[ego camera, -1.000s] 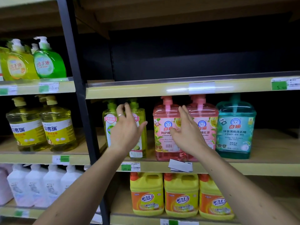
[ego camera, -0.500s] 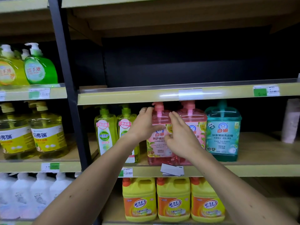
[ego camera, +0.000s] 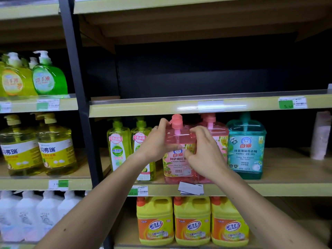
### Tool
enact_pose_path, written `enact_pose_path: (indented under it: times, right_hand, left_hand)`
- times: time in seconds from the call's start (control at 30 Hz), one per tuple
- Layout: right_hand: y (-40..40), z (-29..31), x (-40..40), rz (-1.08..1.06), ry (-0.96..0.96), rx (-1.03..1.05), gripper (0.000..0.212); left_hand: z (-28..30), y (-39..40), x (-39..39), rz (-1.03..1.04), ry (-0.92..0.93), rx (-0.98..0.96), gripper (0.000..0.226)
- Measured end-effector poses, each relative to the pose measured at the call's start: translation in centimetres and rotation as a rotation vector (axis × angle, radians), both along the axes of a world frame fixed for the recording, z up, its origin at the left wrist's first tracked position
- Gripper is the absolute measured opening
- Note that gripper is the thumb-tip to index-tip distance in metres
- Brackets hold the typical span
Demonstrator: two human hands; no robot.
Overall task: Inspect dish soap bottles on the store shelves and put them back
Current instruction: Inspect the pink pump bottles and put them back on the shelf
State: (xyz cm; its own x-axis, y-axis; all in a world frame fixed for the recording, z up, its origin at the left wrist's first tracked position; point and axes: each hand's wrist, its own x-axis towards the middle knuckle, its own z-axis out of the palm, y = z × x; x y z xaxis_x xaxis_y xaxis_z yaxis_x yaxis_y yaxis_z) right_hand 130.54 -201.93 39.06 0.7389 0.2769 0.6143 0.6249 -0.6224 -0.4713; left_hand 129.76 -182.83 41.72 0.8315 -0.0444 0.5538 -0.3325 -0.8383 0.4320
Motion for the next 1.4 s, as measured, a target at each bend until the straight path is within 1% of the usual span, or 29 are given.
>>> enact_pose_path:
  times: [0.07,0.13,0.23,0.27,0.33,0.43,0.53,0.6,0.67,0.73,0.8,0.87,0.93,0.97,1.07,1.13,1.2,1.27,1.33,1.4]
  right_hand:
    - [-0.2,-0.2,0.2,-0.009,-0.02,0.008,0.071]
    - [-0.3,-0.5,0.5,-0.016,-0.018,0.018,0.081]
    - [-0.9,-0.9,1.0,0.026,0.08,0.026,0.101]
    - [-1.2,-1.1,1.3,0.06,0.118,0.023,0.105]
    - [-1.9,-1.8,1.8,0.133,0.18,-0.002,0.107]
    - [-2.3,-3.3,2.3,0.289,0.256,0.012,0.099]
    - [-2.3,-4.1,2.2,0.393,0.261,0.11,0.094]
    - [-2.3,-3.5,1.9,0.463,0.239,0.177,0.09]
    - [-2.5,-1.8,0.9,0.54,0.253,0.27,0.08]
    - [-2.6,0.3,-0.8,0.596,0.26,0.36,0.069]
    - [-2.4,2.0,-2.7,0.634,0.214,0.43,0.061]
    - [-1.9,2.4,-4.5,0.711,0.256,0.542,0.051]
    - [-1.3,1.1,-6.1,0.786,0.372,0.642,0.042]
    - [-1.1,-0.2,-6.9,0.815,0.439,0.67,0.044]
    - [-0.7,-4.6,-8.4,0.787,0.568,0.766,0.066]
    - [-0.6,-6.9,-8.9,0.75,0.627,0.844,0.071]
    - [-0.6,-8.5,-9.2,0.736,0.687,0.868,0.065]
    - [-0.5,-9.7,-9.3,0.731,0.736,0.879,0.055]
    - [-0.3,-10.5,-9.4,0.73,0.786,0.898,0.05]
    - [0.0,-10.8,-9.4,0.716,0.822,0.914,0.046]
  left_hand:
    - [-0.1,0.1,-0.6,-0.029,0.0,-0.014,0.071]
    - [-0.5,0.3,-1.2,-0.041,0.006,-0.043,0.083]
    - [-1.8,0.9,-2.1,-0.073,0.007,-0.101,0.099]
    - [-2.3,1.3,-2.4,-0.091,0.013,-0.127,0.1]
    - [-3.5,1.9,-2.9,-0.108,0.012,-0.165,0.095]
    - [-5.4,2.2,-3.7,-0.126,-0.042,-0.231,0.086]
    - [-6.1,2.0,-4.5,-0.152,-0.079,-0.328,0.089]
    - [-5.4,1.7,-5.1,-0.18,-0.092,-0.415,0.091]
    - [-3.8,1.3,-6.1,-0.226,-0.133,-0.509,0.088]
    - [-1.7,0.6,-7.5,-0.279,-0.194,-0.585,0.08]
    - [0.1,-0.5,-8.8,-0.327,-0.225,-0.681,0.067]
    - [0.9,-1.6,-9.8,-0.355,-0.22,-0.806,0.054]
    - [0.6,-2.5,-10.5,-0.356,-0.152,-0.941,0.044]
    - [0.1,-2.8,-10.8,-0.357,-0.092,-0.999,0.043]
    - [-2.4,-3.4,-11.6,-0.372,0.093,-1.154,0.056]
    - [-4.4,-3.6,-12.0,-0.349,0.175,-1.229,0.057]
    - [-6.3,-3.6,-12.2,-0.312,0.236,-1.261,0.054]
    - [-7.9,-3.4,-12.2,-0.285,0.277,-1.289,0.058]
    - [-8.8,-3.1,-12.3,-0.261,0.296,-1.318,0.065]
    - [-9.2,-2.9,-12.3,-0.252,0.311,-1.313,0.064]
